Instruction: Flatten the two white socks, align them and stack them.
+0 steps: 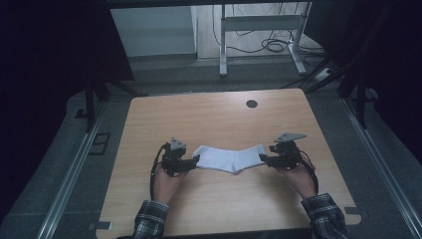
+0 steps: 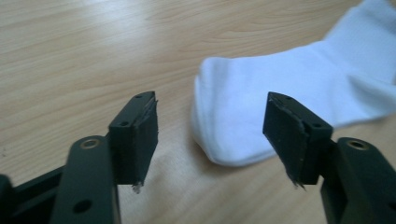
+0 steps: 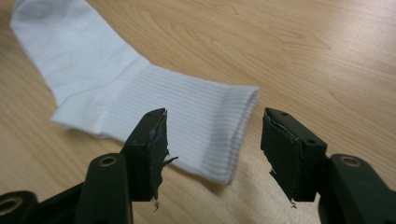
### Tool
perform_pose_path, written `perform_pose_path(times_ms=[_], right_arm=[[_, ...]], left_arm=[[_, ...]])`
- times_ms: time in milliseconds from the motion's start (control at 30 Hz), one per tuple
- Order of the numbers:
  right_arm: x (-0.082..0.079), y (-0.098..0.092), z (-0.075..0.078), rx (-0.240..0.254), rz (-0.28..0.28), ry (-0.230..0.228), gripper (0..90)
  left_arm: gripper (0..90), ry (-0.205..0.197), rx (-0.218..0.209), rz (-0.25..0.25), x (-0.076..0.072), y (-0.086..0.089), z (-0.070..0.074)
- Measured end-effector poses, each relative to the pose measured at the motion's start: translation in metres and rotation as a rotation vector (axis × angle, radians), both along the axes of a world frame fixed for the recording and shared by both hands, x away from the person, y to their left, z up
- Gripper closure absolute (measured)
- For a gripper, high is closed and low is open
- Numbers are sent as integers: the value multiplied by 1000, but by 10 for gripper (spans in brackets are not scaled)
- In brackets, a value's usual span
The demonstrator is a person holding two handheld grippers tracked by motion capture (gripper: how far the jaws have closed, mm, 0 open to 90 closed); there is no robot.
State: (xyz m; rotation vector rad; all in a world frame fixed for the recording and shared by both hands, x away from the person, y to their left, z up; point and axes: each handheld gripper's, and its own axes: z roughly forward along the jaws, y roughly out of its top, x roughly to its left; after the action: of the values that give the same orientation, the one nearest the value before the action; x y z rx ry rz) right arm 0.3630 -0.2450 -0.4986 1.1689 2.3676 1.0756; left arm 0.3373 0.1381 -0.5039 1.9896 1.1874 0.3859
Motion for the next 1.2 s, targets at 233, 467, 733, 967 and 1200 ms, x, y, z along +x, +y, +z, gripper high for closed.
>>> perform_pose_path(times_ms=[233,467,733,967,1200], right_arm=[[-14,-1,11,1,22,-31,343],[-34,-4,22,3,49,-42,295],[-54,-14,26,18,65,-32,250],[-68,-22,17,20,67,-13,214],[-76,-31,5,5,56,3,194]], left_arm=[[295,-6,-65,-45,-17,7,12],[256,-37,-57,-102,-40,9,23],[206,-44,-21,-131,-66,10,21],[183,-31,7,-139,-83,13,6],[151,-13,41,-125,-94,16,-10]])
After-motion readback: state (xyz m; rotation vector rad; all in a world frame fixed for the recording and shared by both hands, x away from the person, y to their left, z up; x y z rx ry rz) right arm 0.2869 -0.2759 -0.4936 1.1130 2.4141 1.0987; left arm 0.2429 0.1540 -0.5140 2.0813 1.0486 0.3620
